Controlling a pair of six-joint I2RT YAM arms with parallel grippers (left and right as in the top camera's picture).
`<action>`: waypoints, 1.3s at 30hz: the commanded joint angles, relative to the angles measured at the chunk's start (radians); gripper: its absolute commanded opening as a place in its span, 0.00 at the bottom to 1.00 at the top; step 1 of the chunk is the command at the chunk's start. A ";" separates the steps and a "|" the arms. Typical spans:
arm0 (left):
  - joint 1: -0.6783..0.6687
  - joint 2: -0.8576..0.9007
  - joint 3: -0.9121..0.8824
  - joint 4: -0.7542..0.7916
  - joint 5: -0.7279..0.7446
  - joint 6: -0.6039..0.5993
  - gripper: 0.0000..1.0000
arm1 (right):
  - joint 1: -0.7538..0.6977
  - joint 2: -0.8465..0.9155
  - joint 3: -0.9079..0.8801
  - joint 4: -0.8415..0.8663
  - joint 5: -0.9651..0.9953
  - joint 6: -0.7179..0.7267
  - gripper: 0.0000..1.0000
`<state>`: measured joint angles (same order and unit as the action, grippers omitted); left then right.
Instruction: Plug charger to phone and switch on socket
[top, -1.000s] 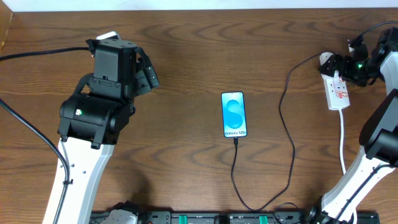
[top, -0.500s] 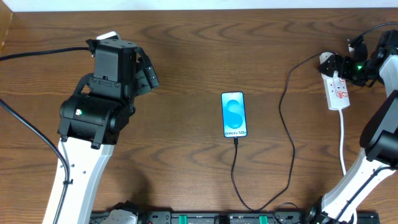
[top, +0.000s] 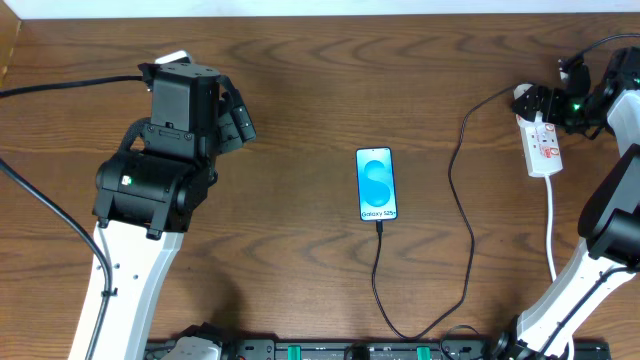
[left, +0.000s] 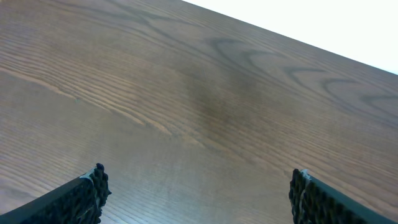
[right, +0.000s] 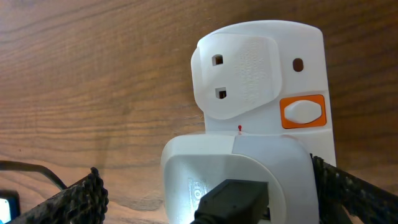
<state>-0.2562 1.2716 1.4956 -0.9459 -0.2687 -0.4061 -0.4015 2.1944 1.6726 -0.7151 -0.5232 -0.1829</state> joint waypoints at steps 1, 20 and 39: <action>0.003 0.002 -0.005 -0.005 -0.021 0.010 0.94 | 0.013 0.023 0.024 -0.011 -0.007 -0.043 0.99; 0.003 0.002 -0.005 -0.005 -0.021 0.010 0.94 | 0.012 0.023 0.109 -0.143 0.095 -0.128 0.99; 0.003 0.002 -0.005 -0.005 -0.021 0.010 0.94 | 0.018 0.024 0.103 -0.230 0.098 -0.102 0.99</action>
<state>-0.2562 1.2716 1.4960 -0.9459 -0.2687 -0.4061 -0.3946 2.2059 1.7870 -0.9470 -0.4255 -0.2882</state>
